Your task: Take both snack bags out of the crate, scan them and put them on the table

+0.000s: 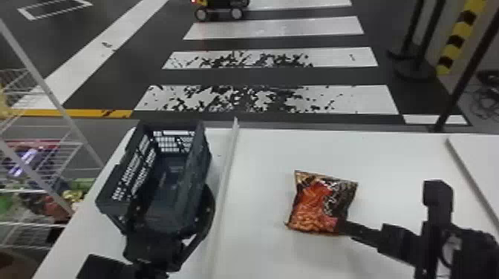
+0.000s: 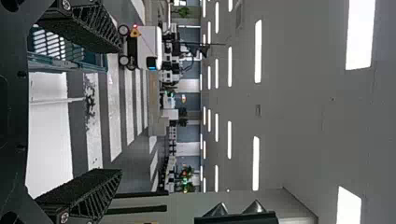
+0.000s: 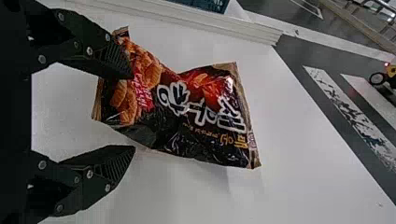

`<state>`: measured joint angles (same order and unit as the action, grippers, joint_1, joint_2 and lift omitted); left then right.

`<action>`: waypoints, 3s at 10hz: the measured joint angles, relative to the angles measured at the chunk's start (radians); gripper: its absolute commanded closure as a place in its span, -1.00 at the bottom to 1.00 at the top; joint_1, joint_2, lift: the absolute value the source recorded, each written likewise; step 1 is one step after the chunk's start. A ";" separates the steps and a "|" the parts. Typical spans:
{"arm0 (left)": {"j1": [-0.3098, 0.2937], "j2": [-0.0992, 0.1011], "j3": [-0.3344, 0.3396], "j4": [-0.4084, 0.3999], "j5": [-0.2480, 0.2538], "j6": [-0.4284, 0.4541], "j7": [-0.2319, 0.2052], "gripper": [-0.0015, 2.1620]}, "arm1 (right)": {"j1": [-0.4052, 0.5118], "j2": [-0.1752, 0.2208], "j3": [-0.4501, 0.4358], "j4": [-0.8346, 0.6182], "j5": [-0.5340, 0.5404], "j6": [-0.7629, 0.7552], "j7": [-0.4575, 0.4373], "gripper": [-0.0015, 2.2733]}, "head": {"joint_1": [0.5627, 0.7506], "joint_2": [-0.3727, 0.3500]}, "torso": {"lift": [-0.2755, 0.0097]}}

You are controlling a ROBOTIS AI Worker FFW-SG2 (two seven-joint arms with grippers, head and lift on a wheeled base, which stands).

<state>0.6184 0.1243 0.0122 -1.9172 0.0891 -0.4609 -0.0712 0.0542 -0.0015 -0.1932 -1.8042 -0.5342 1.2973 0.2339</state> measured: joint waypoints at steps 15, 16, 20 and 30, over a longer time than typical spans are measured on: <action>-0.003 0.000 0.002 0.030 0.013 -0.003 0.011 -0.92 | 0.000 0.000 0.097 -0.162 0.405 -0.276 -0.067 0.98 | 0.41 0.15 | 0.29; -0.002 0.001 0.004 0.030 0.016 -0.003 0.011 -0.92 | -0.001 0.000 0.109 -0.162 0.463 -0.318 -0.073 0.98 | 0.41 0.11 | 0.29; -0.003 0.001 0.005 0.034 0.019 -0.003 0.011 -0.92 | 0.009 0.000 0.168 -0.156 0.739 -0.460 -0.099 0.98 | 0.41 -0.02 | 0.29; -0.017 0.001 0.003 0.055 0.028 -0.003 0.010 -0.92 | 0.178 -0.068 0.511 -0.123 1.550 -0.618 0.119 0.98 | 0.41 0.23 | 0.29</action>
<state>0.6016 0.1257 0.0153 -1.8626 0.1166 -0.4639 -0.0614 0.2322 -0.0697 0.3173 -1.9270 1.0155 0.6790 0.3525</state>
